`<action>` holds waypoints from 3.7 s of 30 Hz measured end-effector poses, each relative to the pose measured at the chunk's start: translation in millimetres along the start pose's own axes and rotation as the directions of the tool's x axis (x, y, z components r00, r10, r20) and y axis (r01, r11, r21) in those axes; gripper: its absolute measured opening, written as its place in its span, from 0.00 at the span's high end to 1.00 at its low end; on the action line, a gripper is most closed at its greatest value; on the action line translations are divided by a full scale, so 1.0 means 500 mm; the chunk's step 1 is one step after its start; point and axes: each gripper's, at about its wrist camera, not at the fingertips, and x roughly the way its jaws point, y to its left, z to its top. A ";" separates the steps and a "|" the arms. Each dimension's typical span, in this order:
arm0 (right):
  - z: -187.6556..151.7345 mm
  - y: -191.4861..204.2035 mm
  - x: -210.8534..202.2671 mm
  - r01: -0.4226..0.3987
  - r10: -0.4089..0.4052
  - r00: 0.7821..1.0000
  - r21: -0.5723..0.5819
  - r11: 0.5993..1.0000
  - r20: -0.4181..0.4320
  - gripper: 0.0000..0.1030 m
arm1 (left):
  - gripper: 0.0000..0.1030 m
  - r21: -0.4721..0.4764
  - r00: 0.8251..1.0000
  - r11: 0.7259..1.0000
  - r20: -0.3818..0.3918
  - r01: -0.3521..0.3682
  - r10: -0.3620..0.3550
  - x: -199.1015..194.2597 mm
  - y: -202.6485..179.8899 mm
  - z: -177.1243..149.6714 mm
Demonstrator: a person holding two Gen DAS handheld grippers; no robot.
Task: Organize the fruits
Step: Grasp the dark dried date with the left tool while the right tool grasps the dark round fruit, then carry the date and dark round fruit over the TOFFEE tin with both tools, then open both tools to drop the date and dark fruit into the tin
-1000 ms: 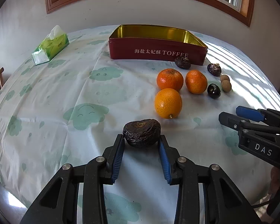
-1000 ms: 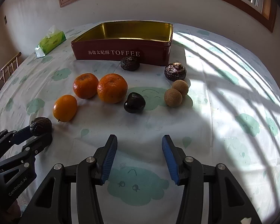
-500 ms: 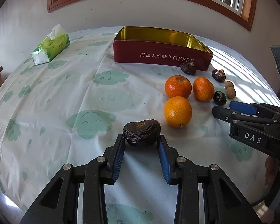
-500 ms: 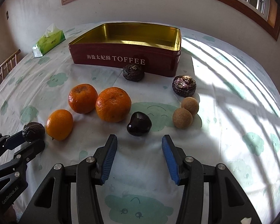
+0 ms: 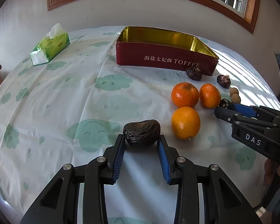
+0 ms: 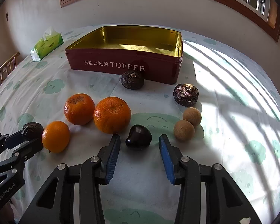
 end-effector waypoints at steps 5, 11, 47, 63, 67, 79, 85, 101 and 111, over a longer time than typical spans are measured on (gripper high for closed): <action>0.002 0.002 0.000 -0.004 0.004 1.000 -0.009 1.000 -0.001 0.76 | 0.65 -0.009 1.000 1.000 -0.007 0.004 -0.004 0.003 0.003 0.007; 0.002 0.003 -0.001 -0.007 0.007 1.000 -0.007 1.000 -0.005 0.76 | 0.65 -0.016 1.000 1.000 -0.013 0.004 -0.004 0.007 0.006 0.015; 0.136 -0.045 -0.061 -0.031 0.030 0.998 0.028 0.999 0.059 0.76 | 0.65 0.010 0.998 1.000 0.069 0.005 -0.006 0.000 0.009 0.183; 0.229 -0.065 -0.005 -0.040 0.038 0.997 0.032 0.999 0.070 0.76 | 0.65 0.019 0.995 1.000 0.103 -0.010 0.008 0.056 0.017 0.328; 0.248 -0.060 0.028 -0.042 0.041 0.998 0.023 0.999 0.049 0.76 | 0.65 0.023 0.997 1.000 0.081 -0.010 0.009 0.091 0.011 0.344; 0.270 -0.055 0.098 -0.064 0.064 0.998 0.013 0.998 0.006 0.76 | 0.65 0.043 1.000 0.999 0.022 -0.008 0.007 0.174 -0.005 0.350; 0.274 -0.053 0.115 -0.066 0.066 0.998 0.012 0.998 -0.003 0.76 | 0.65 0.051 1.000 0.999 0.020 -0.018 0.017 0.190 -0.010 0.348; 0.276 -0.055 0.123 -0.065 0.066 0.998 0.017 0.998 -0.009 0.75 | 0.65 0.039 0.999 0.999 0.011 -0.030 0.030 0.188 -0.019 0.344; 0.276 -0.056 0.125 -0.059 0.059 0.998 0.017 0.998 -0.008 0.73 | 0.64 0.039 0.999 0.999 0.005 -0.033 0.033 0.191 -0.021 0.345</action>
